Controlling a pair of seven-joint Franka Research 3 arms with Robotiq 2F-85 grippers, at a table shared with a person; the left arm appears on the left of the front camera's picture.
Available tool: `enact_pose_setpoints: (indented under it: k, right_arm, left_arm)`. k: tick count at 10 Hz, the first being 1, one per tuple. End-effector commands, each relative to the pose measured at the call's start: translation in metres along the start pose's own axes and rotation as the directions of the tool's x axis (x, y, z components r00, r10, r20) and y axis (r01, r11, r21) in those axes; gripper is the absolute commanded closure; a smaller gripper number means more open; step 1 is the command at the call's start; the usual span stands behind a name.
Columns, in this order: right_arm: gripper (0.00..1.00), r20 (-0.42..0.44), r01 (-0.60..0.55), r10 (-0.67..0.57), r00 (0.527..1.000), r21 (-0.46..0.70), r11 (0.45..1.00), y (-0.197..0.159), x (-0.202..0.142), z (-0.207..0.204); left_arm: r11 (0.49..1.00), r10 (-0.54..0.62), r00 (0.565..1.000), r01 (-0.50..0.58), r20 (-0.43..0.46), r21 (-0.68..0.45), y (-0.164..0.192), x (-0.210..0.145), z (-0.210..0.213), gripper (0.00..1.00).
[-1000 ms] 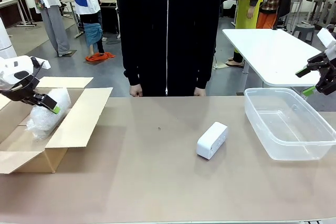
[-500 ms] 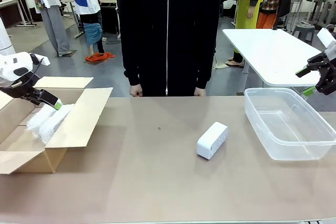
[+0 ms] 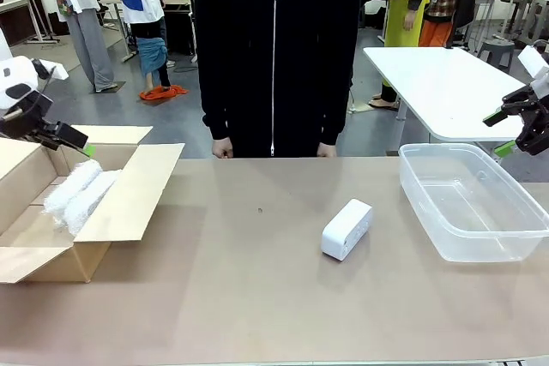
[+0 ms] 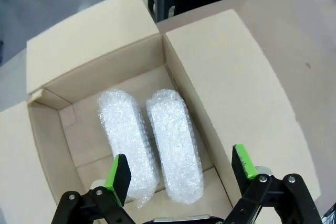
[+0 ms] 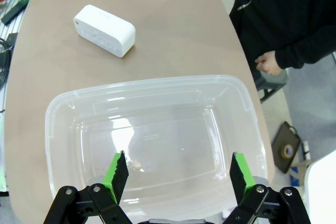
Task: Separate and place wrapped and unwrapped clocks.
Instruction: If the picked Digital clock is wrapped, place it in the Package Box ; if not, place it in the Organizing box.
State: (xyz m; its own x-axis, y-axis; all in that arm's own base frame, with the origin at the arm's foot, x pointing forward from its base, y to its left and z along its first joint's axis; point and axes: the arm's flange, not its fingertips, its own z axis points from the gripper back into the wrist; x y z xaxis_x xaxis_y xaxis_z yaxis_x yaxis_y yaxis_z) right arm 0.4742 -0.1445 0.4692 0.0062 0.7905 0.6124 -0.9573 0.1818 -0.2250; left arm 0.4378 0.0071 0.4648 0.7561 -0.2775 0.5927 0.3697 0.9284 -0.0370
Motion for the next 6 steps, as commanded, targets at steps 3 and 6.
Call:
enact_pose_setpoints:
  k: [3, 6]
  right_arm:
    - [0.00, 0.000, 0.000, 0.000, 1.000, 0.002, 1.000, 0.0002, 0.0000, -0.0017]
    - [0.00, 0.000, 0.000, 0.000, 1.000, 0.002, 1.000, 0.0002, 0.0000, -0.0017]
  left_arm:
    - [1.000, 0.002, 1.000, -0.002, 0.007, 0.023, -0.0192, -0.0015, 0.0231, 0.00]
    - [1.000, -0.015, 1.000, 0.015, 0.022, 0.014, -0.0160, 0.0050, 0.0226, 0.00]
